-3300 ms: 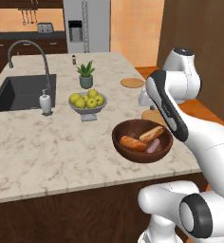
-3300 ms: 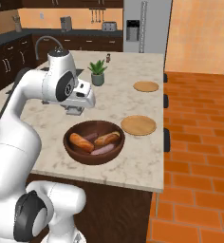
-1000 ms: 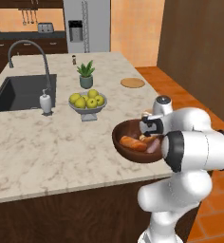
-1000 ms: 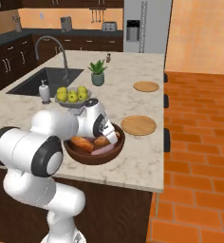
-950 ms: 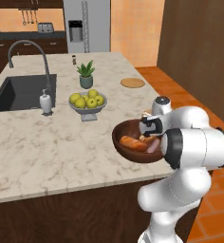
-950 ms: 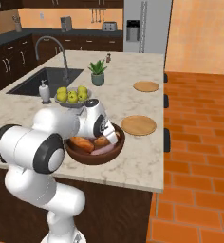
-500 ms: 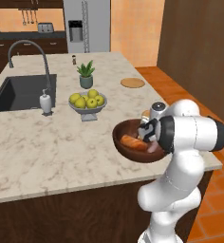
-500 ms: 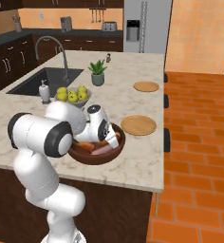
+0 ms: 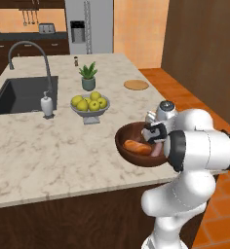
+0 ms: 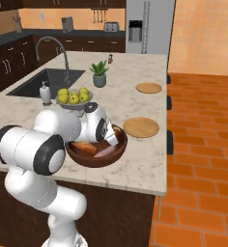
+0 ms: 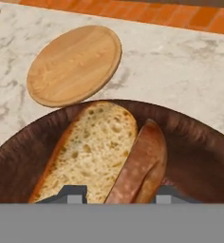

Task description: Place one bun and one sausage from the bowl on each plate.

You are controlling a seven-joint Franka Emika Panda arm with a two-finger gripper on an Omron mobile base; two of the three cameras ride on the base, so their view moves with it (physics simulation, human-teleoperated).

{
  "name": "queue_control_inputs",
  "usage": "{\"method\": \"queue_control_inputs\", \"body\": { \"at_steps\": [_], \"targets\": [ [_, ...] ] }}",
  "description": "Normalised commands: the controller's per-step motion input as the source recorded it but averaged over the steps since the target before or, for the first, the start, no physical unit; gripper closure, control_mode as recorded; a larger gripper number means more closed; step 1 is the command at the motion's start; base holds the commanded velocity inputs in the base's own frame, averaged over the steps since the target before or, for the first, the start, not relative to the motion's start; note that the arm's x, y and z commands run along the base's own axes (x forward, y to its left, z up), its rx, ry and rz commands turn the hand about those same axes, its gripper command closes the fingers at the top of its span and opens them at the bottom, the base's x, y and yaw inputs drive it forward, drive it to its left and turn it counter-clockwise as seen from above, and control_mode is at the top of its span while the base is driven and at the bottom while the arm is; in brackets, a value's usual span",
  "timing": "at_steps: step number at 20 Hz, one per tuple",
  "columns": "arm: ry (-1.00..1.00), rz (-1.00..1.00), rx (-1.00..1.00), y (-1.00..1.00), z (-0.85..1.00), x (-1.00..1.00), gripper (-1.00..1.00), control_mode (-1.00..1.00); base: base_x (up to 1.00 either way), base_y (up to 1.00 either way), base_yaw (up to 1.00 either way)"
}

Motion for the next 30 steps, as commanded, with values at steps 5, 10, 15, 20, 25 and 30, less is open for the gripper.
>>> {"method": "queue_control_inputs", "body": {
  "at_steps": [5,10,15,20,25,30],
  "targets": [
    [0.03,0.00,0.25,-0.16,1.00,-0.73,1.00,-1.00,0.00,0.00,0.00],
    [0.21,0.00,0.16,0.00,1.00,-0.52,1.00,-1.00,0.00,0.00,0.00],
    [0.39,0.00,0.03,0.09,0.96,-0.30,1.00,-1.00,0.00,0.00,0.00],
    [0.23,0.00,0.01,0.00,0.69,-0.72,1.00,-1.00,0.00,0.00,0.00],
    [0.01,0.00,0.00,0.00,0.05,-0.17,1.00,1.00,-0.75,-0.43,0.00],
    [0.00,0.00,0.00,0.00,0.00,0.00,1.00,1.00,-0.06,-1.00,0.34]
  ]
}}
